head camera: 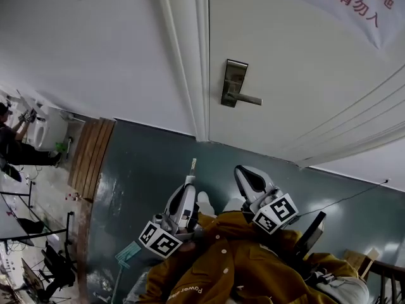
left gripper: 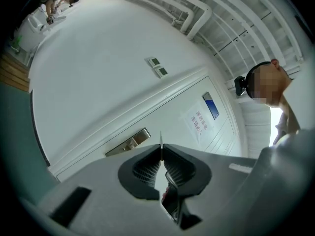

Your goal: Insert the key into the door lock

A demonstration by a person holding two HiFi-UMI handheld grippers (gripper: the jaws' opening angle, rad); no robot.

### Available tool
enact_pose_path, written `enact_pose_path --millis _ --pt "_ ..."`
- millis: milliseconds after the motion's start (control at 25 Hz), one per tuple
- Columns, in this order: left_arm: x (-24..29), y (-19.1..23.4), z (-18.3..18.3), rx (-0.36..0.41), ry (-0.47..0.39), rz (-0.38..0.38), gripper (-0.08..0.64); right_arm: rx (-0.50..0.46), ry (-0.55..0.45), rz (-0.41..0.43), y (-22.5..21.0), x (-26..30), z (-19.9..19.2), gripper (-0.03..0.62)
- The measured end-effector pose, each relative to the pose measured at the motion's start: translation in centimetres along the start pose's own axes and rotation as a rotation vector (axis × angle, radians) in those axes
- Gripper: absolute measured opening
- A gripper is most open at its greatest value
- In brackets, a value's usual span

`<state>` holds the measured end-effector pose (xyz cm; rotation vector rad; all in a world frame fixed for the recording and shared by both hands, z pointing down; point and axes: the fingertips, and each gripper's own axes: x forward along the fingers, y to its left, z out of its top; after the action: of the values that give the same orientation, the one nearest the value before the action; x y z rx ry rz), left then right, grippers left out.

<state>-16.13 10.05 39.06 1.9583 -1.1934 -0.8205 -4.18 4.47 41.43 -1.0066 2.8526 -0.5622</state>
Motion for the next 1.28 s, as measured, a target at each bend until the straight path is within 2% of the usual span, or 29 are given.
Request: enact_pose_path --millis 160,360,640,920,1040,1160,1280 --pt "1.6 1.4 0.8 -0.024 0.028 -0.008 0.021 0.002 0.013 -0.028 -0.9 1.8 0.2 0.006" --pt "5.3 3.3 0.3 -0.056 0.053 0.010 0.022 -0.019 0.033 -0.041 -4.1 3.3 1.2 0.006" --pt "12.6 5.5 -2.3 -0.104 0.082 0.055 0.023 -0.096 0.067 0.038 -9.1 4.9 3.4 0.006" --pt "16.3 7.9 -5.2 -0.195 0.091 0.131 0.023 -0.149 0.096 0.113 -12.5 5.3 4.3 0.006" --pt "17.9 9.2 -6.4 -0.260 0.102 0.153 0.021 -0.156 0.104 0.124 -13.4 5.5 4.5 0.006" --pt "18.9 11.4 -7.8 -0.380 0.107 0.215 0.023 -0.164 0.103 0.128 -14.2 6.2 4.9 0.006" --pt "20.4 12.6 -8.3 -0.461 0.110 0.221 0.023 -0.205 0.104 0.123 -14.7 7.0 4.9 0.006"
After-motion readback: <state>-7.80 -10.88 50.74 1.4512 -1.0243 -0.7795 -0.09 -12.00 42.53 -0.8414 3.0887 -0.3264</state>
